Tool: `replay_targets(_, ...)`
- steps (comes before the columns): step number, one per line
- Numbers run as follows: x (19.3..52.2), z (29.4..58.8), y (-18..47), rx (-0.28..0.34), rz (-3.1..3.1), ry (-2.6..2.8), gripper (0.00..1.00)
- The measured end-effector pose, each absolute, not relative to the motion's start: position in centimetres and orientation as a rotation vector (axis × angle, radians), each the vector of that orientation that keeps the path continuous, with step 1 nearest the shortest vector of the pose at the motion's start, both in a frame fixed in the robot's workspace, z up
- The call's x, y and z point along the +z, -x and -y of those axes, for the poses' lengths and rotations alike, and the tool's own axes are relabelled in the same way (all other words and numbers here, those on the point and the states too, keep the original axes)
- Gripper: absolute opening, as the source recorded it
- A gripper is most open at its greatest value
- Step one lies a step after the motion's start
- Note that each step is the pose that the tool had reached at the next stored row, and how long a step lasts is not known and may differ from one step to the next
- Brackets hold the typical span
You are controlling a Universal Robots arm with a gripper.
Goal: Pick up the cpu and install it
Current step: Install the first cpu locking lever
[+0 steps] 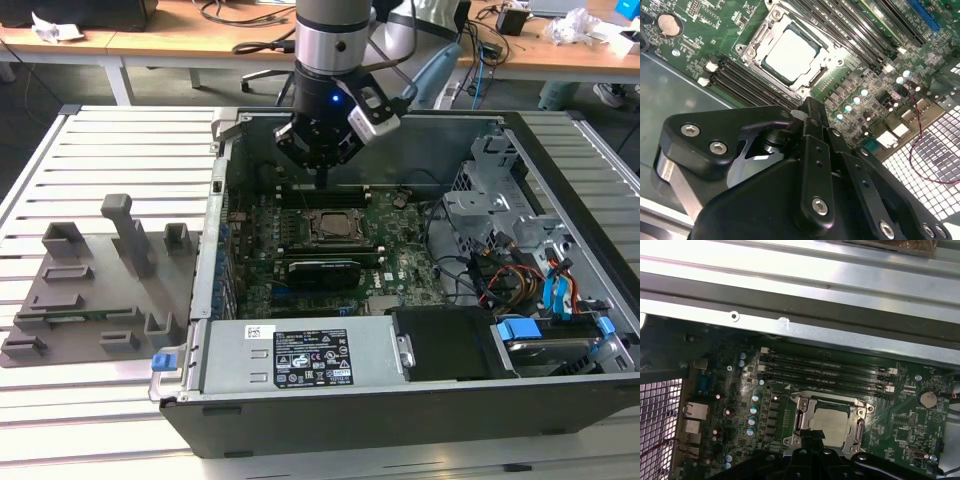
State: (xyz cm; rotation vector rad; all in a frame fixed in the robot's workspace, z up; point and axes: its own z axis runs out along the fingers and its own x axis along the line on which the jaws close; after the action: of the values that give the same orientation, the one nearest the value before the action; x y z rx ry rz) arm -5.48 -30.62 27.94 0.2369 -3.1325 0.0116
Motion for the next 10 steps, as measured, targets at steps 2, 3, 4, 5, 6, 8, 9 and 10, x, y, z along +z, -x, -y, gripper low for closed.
replay_targets(2, 27.94, 30.62, 5.63, 0.012, 3.132, -0.237, 0.11)
replay_targets(3, 27.95, 30.62, 5.71, 0.012, 3.132, -0.237, 0.11)
replay_targets(4, 27.95, 30.62, 5.80, 0.012, 3.132, -0.237, 0.11)
replay_targets(5, 27.95, 30.62, 5.89, 0.012, 3.132, -0.237, 0.11)
replay_targets(6, 27.94, 30.62, 5.98, 0.012, 3.133, -0.237, 0.11)
replay_targets(8, 27.94, 30.62, 6.22, 0.012, 3.133, -0.237, 0.11)
replay_targets(9, 27.94, 30.62, 6.30, 0.012, 3.133, -0.237, 0.11)
replay_targets(10, 27.94, 30.62, 6.43, 0.012, 3.132, -0.237, 0.11)
